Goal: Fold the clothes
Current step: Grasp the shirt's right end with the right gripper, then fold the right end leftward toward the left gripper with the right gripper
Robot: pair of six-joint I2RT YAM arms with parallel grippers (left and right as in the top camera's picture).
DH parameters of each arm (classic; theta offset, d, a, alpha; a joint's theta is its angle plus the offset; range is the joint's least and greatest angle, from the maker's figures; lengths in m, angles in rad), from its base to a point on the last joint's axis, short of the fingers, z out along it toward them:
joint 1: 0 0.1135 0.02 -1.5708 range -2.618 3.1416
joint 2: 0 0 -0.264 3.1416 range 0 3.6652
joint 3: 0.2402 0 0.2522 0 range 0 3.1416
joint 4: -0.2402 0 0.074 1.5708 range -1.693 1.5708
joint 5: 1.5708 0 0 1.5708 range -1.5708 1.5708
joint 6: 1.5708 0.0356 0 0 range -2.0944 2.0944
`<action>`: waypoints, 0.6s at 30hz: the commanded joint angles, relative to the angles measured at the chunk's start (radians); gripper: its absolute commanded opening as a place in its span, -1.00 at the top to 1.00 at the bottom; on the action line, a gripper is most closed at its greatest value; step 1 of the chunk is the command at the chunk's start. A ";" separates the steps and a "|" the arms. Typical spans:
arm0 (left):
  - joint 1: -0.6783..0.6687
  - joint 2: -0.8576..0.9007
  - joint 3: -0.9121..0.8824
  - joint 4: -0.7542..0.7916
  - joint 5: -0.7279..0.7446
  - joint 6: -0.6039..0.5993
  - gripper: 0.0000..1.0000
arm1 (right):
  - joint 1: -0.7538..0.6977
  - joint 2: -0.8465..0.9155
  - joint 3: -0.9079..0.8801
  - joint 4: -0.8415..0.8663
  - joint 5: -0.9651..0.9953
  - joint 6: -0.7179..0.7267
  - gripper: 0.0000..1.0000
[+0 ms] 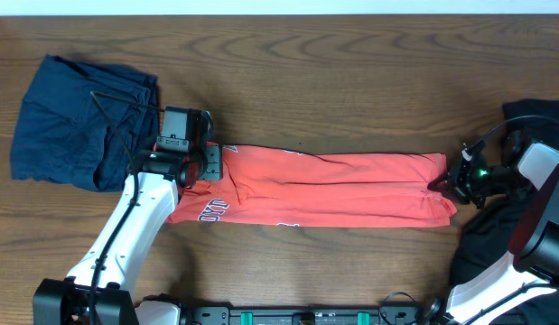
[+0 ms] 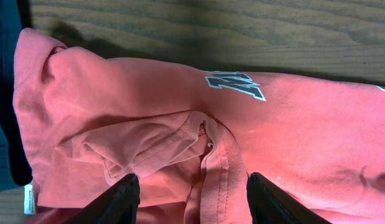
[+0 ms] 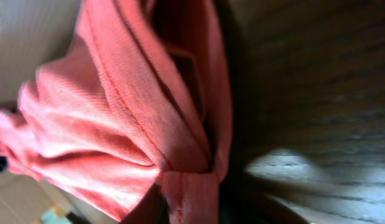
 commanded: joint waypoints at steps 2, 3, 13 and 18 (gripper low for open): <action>0.005 0.007 -0.001 0.002 0.005 -0.001 -0.14 | -0.023 0.009 0.029 0.003 0.061 0.021 0.97; 0.005 0.007 -0.001 0.003 0.005 0.000 -0.14 | -0.033 0.004 0.047 0.003 0.072 0.035 0.97; 0.005 0.007 -0.001 0.005 0.002 0.000 -0.14 | -0.066 -0.065 0.277 -0.077 0.187 0.098 0.97; 0.005 0.007 -0.001 0.018 0.002 0.000 -0.14 | -0.009 -0.097 0.321 -0.150 0.256 0.098 0.97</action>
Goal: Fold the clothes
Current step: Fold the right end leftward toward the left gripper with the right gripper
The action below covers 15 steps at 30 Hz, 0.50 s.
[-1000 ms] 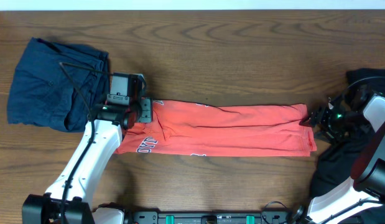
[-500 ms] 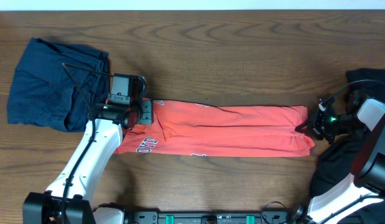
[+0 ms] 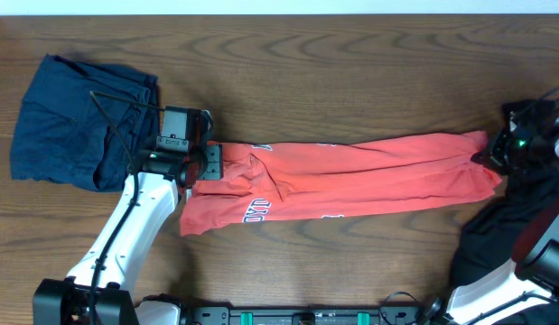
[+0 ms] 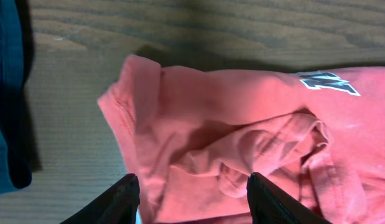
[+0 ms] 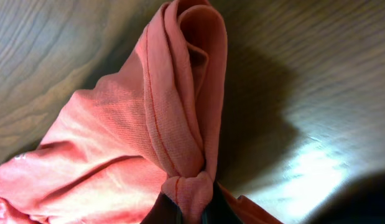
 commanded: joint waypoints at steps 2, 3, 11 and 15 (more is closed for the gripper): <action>0.004 0.007 -0.001 0.014 -0.001 -0.001 -0.15 | 0.079 -0.040 0.024 -0.045 0.082 0.014 0.97; 0.004 0.007 -0.001 0.015 -0.001 -0.001 -0.14 | 0.105 -0.040 0.023 -0.053 0.083 0.014 0.97; 0.004 0.007 -0.001 0.013 -0.001 -0.001 -0.14 | 0.340 -0.040 0.023 -0.054 0.096 0.015 0.97; 0.004 0.007 -0.001 0.014 -0.001 -0.001 -0.14 | 0.444 -0.040 0.023 -0.066 0.150 0.039 0.97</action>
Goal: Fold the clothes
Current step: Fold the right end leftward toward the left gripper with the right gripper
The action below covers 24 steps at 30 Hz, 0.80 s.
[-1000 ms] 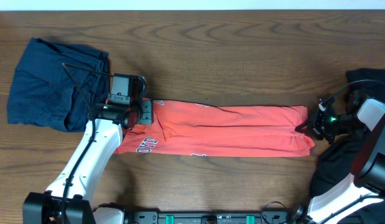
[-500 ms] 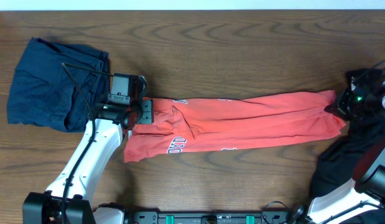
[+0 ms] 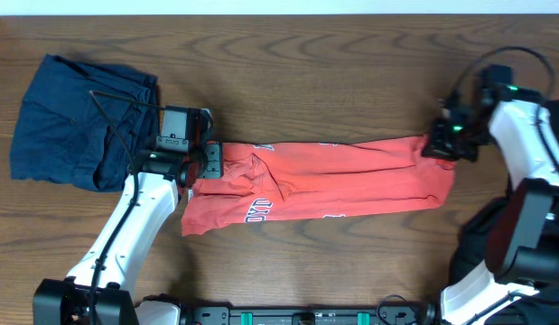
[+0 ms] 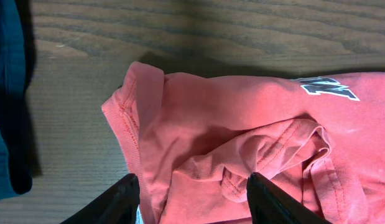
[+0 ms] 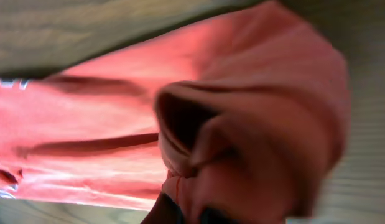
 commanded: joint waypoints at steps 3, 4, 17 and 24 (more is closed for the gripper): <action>0.005 0.007 -0.001 0.001 -0.001 -0.001 -0.14 | 0.123 -0.016 0.011 -0.025 0.121 0.058 0.95; 0.005 0.007 -0.001 0.001 -0.001 -0.001 -0.14 | 0.141 -0.016 0.011 -0.030 0.141 0.065 0.93; 0.005 0.007 -0.001 0.000 -0.001 -0.001 -0.14 | 0.205 -0.016 0.011 -0.135 0.219 0.017 0.53; 0.005 0.007 -0.001 0.001 -0.001 -0.001 -0.15 | 0.183 -0.016 0.011 -0.121 0.246 0.022 0.38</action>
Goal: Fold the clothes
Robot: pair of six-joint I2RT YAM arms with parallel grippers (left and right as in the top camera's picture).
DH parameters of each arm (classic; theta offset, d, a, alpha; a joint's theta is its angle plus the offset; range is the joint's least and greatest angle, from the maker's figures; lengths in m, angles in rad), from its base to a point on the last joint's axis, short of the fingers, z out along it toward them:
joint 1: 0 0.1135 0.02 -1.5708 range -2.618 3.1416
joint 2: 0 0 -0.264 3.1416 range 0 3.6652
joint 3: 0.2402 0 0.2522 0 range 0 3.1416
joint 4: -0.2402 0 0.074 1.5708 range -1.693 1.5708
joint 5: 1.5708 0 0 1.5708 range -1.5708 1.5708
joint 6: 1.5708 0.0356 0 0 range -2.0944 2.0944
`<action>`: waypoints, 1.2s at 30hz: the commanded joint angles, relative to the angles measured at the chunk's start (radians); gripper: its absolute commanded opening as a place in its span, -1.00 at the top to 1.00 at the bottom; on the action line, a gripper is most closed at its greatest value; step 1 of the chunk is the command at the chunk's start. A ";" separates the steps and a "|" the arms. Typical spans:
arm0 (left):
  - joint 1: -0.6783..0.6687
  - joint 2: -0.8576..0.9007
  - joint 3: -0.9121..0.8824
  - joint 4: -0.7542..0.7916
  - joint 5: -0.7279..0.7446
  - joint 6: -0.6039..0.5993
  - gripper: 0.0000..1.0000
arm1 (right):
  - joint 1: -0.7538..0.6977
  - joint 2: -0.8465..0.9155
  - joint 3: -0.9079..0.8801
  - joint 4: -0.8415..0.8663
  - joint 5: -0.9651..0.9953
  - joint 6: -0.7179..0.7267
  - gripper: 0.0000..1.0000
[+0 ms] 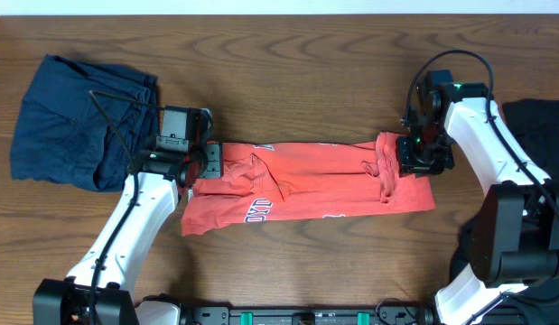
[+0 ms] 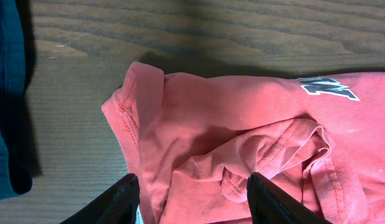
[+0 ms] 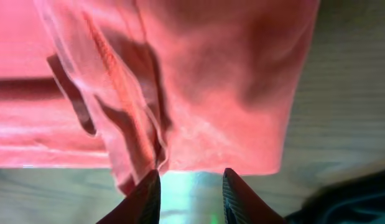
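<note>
The red shirt [image 1: 306, 181] lies as a long band across the table, lettering near its left end. Its right end [image 1: 387, 167] is folded back to the left and lies bunched on the band. My right gripper [image 1: 416, 161] hovers over that end, open; in the right wrist view the gripper [image 3: 189, 196] has only bare table between its fingers, just past the shirt's hem [image 3: 242, 143]. My left gripper [image 1: 203, 167] stands open over the collar end; the rumpled collar [image 2: 242, 162] lies between its fingers [image 2: 114, 199].
A pile of navy clothes [image 1: 76, 122] lies at the far left, just beyond the left gripper. A black garment [image 1: 539, 116] lies at the right edge behind the right arm. Bare wooden table [image 1: 297, 72] shows behind and in front of the shirt.
My right gripper was shut on the shirt's right end; it has moved a little left and now stands open. That end now lies folded over the band. The left gripper has not moved.
First my right gripper held the shirt's right end while the left stood open over the collar. Then the right gripper was further right and the whole shirt had slid right. It then held the end further left, and now the end lies released and folded over.
</note>
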 commanded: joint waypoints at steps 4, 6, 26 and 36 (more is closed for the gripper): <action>0.005 0.007 -0.001 0.001 -0.001 -0.001 -0.15 | -0.043 -0.016 0.005 0.095 0.021 0.025 0.81; 0.005 0.007 -0.001 0.001 -0.001 -0.001 -0.16 | -0.046 -0.015 -0.008 0.103 -0.019 0.026 0.91; 0.005 0.007 -0.001 -0.001 -0.001 -0.001 -0.15 | 0.045 -0.123 -0.241 0.324 -0.211 -0.102 0.93; 0.005 0.007 -0.001 -0.002 -0.001 -0.001 -0.15 | -0.257 -0.219 -0.229 0.381 -0.358 -0.065 -0.28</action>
